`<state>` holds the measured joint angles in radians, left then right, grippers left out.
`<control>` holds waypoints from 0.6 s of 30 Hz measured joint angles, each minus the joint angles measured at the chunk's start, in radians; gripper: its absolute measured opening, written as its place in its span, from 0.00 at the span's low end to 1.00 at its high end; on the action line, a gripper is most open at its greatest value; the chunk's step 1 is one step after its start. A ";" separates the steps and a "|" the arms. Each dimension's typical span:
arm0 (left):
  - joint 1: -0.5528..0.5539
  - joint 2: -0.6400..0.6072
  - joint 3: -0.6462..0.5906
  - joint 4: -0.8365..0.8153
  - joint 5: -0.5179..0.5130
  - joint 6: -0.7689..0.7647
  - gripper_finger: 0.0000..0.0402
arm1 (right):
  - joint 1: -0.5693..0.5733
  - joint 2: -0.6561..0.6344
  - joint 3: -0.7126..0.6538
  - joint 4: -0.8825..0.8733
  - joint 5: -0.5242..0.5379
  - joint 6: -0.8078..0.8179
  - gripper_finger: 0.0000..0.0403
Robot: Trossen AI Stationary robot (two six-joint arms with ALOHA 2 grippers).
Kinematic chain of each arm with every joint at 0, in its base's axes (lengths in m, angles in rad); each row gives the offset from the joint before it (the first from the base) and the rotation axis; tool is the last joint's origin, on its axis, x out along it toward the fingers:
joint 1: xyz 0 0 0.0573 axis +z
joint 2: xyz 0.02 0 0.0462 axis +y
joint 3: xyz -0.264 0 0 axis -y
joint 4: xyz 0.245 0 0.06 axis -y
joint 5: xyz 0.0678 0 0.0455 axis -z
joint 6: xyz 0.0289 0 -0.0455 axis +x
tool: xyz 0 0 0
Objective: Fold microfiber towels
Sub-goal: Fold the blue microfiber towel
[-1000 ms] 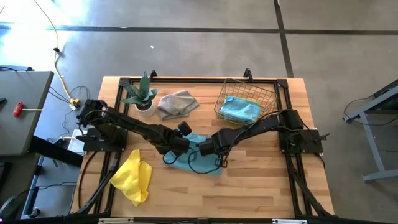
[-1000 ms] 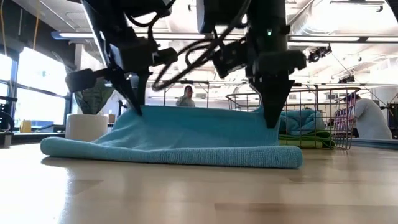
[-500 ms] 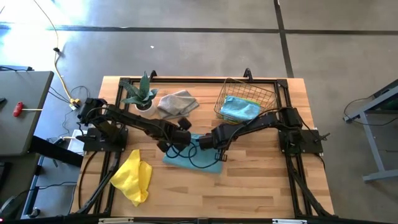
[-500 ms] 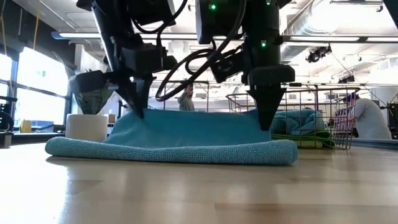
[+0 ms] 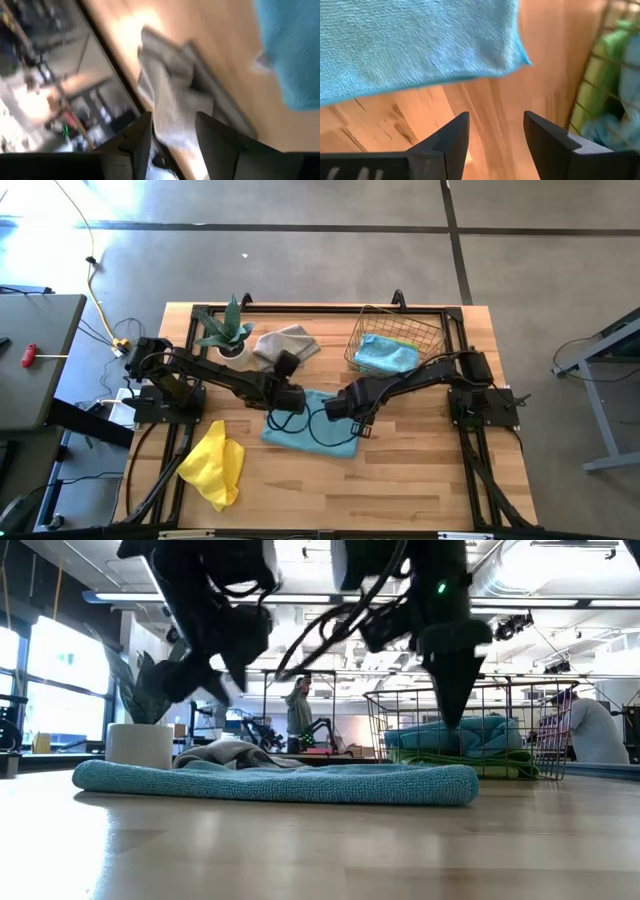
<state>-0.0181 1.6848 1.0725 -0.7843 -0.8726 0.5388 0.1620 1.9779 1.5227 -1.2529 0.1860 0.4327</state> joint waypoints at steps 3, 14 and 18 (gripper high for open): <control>0.001 -0.033 0.000 -0.137 0.164 -0.163 0.36 | 0.032 -0.037 0.000 -0.046 0.019 0.053 0.45; 0.009 -0.308 -0.239 0.101 0.818 -0.418 0.28 | 0.208 -0.125 -0.037 0.027 0.267 0.291 0.42; 0.001 -0.405 -0.396 0.302 0.810 -0.515 0.26 | 0.216 -0.154 -0.183 0.192 0.209 0.338 0.42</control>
<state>-0.0167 1.2796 0.6763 -0.4821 -0.0624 0.0242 0.3784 1.8238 1.3398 -1.0611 0.3953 0.7706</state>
